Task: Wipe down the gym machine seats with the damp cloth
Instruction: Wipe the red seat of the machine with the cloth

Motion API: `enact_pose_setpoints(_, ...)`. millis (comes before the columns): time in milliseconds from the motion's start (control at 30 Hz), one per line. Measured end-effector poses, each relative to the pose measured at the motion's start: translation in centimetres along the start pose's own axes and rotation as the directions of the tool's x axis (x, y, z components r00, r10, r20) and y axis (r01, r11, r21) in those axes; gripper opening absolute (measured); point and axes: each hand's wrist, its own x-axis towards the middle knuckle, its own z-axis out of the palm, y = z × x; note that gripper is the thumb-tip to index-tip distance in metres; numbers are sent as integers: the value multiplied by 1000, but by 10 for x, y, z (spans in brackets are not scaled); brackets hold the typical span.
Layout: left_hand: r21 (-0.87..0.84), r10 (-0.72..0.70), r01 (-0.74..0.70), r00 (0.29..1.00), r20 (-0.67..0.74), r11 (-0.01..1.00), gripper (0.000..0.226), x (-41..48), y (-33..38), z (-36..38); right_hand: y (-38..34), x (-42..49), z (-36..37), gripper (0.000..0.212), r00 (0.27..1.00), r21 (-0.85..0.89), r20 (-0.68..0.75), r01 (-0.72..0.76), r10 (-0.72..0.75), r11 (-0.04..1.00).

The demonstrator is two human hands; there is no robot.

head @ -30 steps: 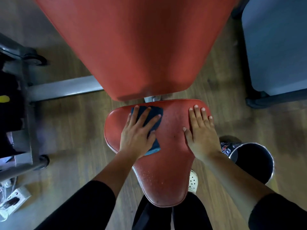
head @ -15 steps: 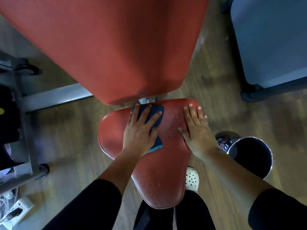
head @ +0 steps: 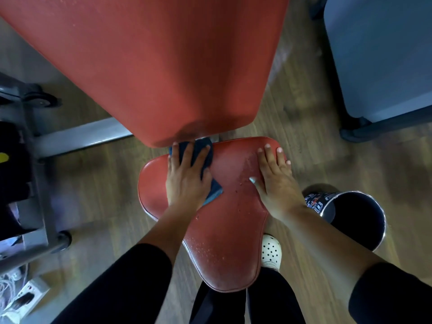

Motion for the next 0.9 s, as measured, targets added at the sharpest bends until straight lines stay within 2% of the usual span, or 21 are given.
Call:
enact_pose_setpoints(67,-19,-45,45,999,-9,999,51,5,15,1,-6,1,1,66,1000,0,-14,-6,6,1000)
enact_pose_setpoints(167,8,181,-182,983,22,983,52,-12,10,3,-24,6,4,64,996,15,7,87,-88,996)
enact_pose_setpoints(233,33,247,-247,969,28,968,52,-31,-13,2,-36,10,9,64,991,-22,56,122,-120,992)
enact_pose_setpoints(300,15,149,-149,989,-18,989,51,-45,-35,-2,-41,12,13,64,991,-74,74,117,-111,990)
enact_pose_setpoints(400,-17,-80,79,992,-93,997,49,-34,-46,-7,-42,13,13,65,991,-88,79,114,-107,990)
enact_pose_setpoints(500,-13,-156,156,984,-91,988,50,-15,-30,-7,-43,14,11,65,989,-90,87,126,-118,988)
enact_pose_setpoints(567,-11,-59,58,995,-74,998,50,-21,-20,-4,-42,14,11,65,990,-92,90,120,-112,989)
enact_pose_setpoints(667,36,204,-203,979,-25,978,50,-50,-34,-1,-42,14,11,65,990,-72,97,113,-106,991)
enact_pose_setpoints(700,36,223,-222,974,-29,974,50,-56,-44,-2,-42,14,10,65,989,-69,103,113,-106,991)
enact_pose_setpoints(733,27,180,-179,983,-49,984,50,-58,-51,-4,-42,14,10,65,989,-71,106,112,-104,991)
enact_pose_setpoints(833,-17,-153,152,983,-104,988,48,-42,-49,-10,-43,13,9,65,989,-88,105,114,-104,990)
enact_pose_setpoints(900,-35,-223,220,969,-105,975,49,-24,-31,-9,-44,13,10,64,989,-97,97,119,-109,988)
